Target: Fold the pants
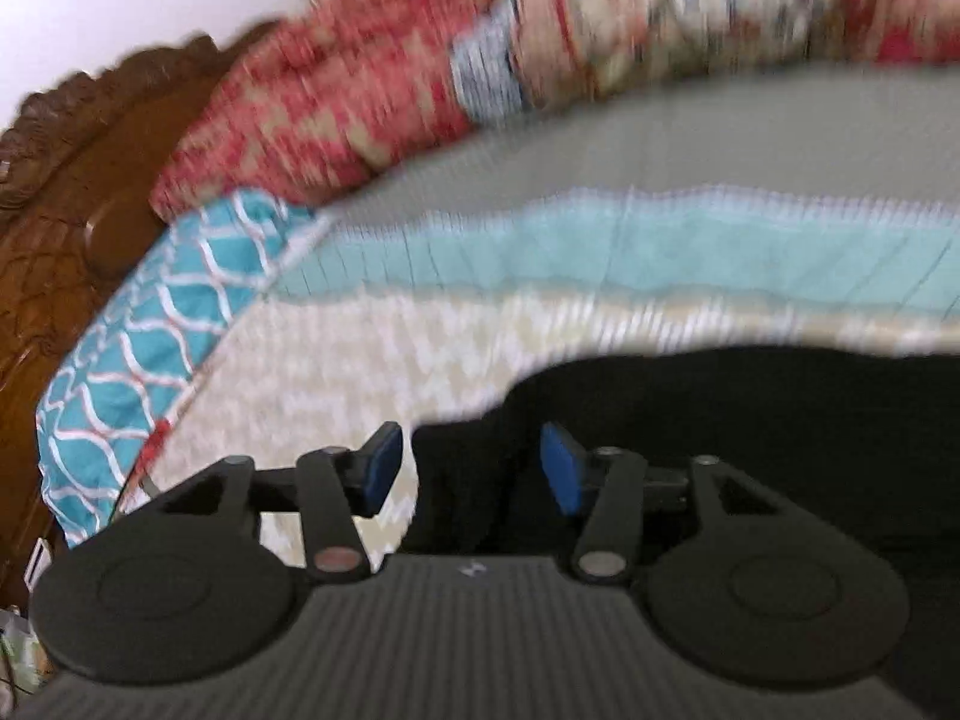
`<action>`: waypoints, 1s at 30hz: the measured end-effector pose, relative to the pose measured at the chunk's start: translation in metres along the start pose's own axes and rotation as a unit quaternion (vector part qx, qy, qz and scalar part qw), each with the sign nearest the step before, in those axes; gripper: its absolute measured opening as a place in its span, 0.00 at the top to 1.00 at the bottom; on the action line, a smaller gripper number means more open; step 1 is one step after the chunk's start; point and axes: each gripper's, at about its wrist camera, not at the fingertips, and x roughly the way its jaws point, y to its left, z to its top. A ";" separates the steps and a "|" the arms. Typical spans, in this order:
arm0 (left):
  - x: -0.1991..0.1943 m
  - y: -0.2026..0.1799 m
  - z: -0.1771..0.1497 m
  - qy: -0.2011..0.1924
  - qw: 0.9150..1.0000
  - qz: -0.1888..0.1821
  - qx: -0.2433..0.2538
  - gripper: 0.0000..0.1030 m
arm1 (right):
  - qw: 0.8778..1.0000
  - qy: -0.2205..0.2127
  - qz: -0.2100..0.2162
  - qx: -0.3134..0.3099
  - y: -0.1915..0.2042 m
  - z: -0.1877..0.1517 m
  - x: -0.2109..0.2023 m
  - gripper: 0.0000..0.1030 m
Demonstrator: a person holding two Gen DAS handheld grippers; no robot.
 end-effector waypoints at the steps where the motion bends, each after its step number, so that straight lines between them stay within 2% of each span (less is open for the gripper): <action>1: -0.007 0.001 0.001 -0.013 1.000 0.001 -0.003 0.50 | 1.000 -0.010 0.003 -0.008 0.000 0.002 -0.013 0.48; 4: -0.020 0.004 0.007 -0.048 0.999 0.004 -0.015 0.49 | 0.999 -0.021 0.021 -0.014 -0.009 -0.004 -0.048 0.48; 6: -0.021 0.002 0.012 -0.059 0.998 -0.003 -0.016 0.49 | 0.999 -0.014 0.027 -0.018 -0.017 -0.015 -0.062 0.48; 12: 0.005 -0.025 0.027 -0.042 0.998 -0.038 0.019 0.49 | 0.998 0.038 0.006 -0.056 -0.025 -0.067 -0.088 0.48; 15: 0.022 -0.036 0.022 -0.024 0.998 -0.038 0.036 0.49 | 0.997 0.061 0.002 -0.055 -0.029 -0.086 -0.086 0.47; 19: 0.046 -0.038 0.012 0.022 0.999 -0.021 0.040 0.51 | 0.994 0.101 -0.025 -0.013 -0.043 -0.103 -0.060 0.47; 20: 0.048 -0.039 0.008 0.025 0.998 -0.012 0.052 0.52 | 0.994 0.101 -0.028 -0.009 -0.046 -0.107 -0.056 0.47; 21: 0.048 -0.041 0.005 0.025 0.998 -0.004 0.065 0.52 | 0.996 0.087 -0.026 -0.010 -0.044 -0.109 -0.055 0.45; 24: 0.046 -0.049 -0.001 0.020 0.995 0.009 0.093 0.51 | 0.996 0.084 -0.025 -0.027 -0.035 -0.109 -0.052 0.37; 30: 0.044 -0.052 -0.003 0.020 0.994 0.013 0.102 0.49 | 0.995 0.076 -0.025 -0.059 -0.032 -0.116 -0.054 0.34</action>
